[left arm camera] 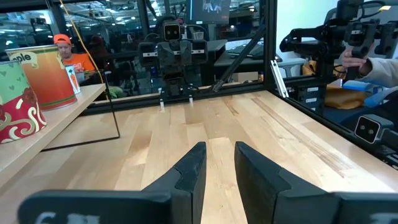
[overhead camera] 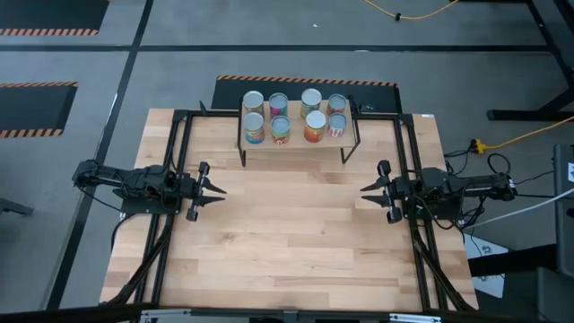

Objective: Pick and place cans onto a shelf
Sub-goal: Return to Home Position

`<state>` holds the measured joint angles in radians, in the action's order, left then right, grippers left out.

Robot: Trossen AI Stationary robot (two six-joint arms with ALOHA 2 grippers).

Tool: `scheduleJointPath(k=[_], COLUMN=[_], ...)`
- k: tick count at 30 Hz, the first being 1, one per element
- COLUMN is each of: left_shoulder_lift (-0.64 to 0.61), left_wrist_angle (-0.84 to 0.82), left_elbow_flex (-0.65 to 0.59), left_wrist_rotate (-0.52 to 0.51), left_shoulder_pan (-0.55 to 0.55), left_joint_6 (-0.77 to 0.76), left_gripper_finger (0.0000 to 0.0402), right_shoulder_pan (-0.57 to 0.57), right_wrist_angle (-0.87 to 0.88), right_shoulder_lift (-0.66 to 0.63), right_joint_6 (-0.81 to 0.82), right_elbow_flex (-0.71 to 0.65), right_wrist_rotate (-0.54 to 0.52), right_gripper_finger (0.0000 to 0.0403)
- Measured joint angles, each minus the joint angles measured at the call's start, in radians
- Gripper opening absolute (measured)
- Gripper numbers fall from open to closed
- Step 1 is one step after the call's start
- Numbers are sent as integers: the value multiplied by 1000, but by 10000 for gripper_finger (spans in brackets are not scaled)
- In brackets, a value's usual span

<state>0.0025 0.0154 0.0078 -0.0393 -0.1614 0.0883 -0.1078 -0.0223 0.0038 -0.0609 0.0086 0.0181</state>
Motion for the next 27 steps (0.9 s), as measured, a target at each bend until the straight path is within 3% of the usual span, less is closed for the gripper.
scheduleJointPath(k=[27], left_shoulder_lift=[0], left_wrist_angle=[0], left_elbow_flex=[0], left_wrist_rotate=[0], left_shoulder_pan=[0], left_joint_6=[0], left_gripper_finger=[78], right_shoulder_pan=[0], right_wrist_angle=[1], right_shoulder_lift=[0], right_joint_6=[-52], right_elbow_flex=[0], right_wrist_rotate=[1], right_gripper_finger=[101])
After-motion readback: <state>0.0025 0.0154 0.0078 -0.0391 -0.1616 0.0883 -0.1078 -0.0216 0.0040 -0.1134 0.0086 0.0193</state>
